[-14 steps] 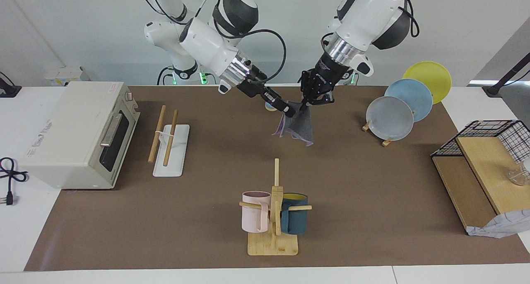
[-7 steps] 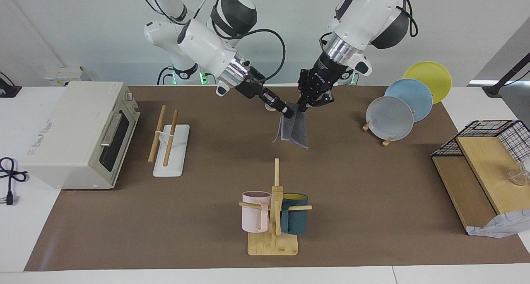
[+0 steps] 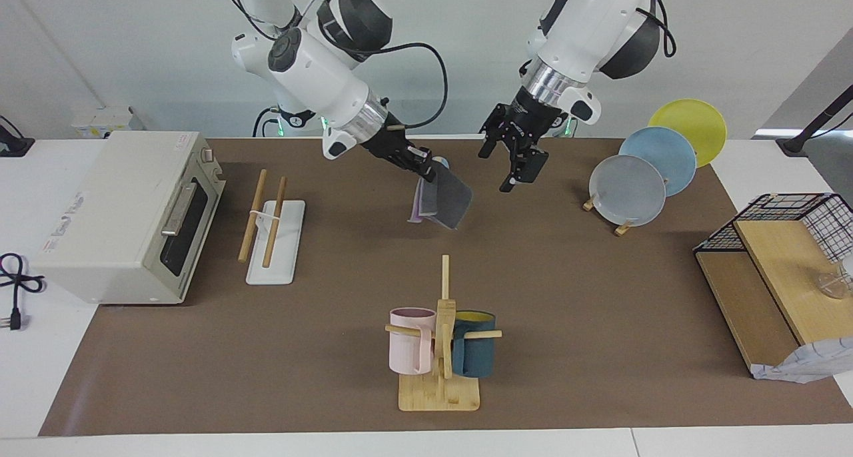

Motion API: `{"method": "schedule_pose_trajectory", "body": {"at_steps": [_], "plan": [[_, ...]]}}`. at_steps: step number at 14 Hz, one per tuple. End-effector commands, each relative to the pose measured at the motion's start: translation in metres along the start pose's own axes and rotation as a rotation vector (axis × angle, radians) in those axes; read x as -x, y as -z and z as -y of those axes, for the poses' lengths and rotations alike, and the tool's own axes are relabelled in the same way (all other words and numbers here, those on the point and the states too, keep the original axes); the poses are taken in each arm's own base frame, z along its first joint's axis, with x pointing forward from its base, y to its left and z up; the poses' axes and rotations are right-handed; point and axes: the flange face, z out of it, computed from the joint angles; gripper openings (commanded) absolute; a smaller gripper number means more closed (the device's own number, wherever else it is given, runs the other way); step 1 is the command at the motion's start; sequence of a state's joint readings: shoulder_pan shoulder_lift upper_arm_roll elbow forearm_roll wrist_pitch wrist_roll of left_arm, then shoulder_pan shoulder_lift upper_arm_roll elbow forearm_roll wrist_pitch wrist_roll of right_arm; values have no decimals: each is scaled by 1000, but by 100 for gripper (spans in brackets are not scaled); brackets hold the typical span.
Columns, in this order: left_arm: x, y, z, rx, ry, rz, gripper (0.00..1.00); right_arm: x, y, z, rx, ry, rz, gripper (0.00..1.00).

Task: Fold towel and hang on rack
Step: 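Open the left gripper while the right gripper pulls the towel away, then carry the towel with the right gripper over the wooden rods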

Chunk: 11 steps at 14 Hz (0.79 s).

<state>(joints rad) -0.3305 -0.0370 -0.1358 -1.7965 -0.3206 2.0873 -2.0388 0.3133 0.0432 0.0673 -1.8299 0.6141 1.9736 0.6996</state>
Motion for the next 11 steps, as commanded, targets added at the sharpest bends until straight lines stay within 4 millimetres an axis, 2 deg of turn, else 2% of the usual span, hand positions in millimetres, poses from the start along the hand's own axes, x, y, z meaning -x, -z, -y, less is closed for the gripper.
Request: {"method": "schedule_pose_trajectory", "body": {"at_steps": [1,3,5,8,11], "plan": [[-57,13,-18,17,-176,-42,100,-16,19,-49,129,151,4,0],[-97,26,-34,6,-332,-65,100,-29,25,-73,200,160,-12,0],[-132,36,-47,-8,-452,-82,100,-31,22,-97,262,217,-13,0],[-168,49,-61,2,-596,-99,100,-66,51,-142,301,288,-16,0],[-202,63,-70,-3,-775,-120,100,-104,92,-204,330,349,-20,0]]}}
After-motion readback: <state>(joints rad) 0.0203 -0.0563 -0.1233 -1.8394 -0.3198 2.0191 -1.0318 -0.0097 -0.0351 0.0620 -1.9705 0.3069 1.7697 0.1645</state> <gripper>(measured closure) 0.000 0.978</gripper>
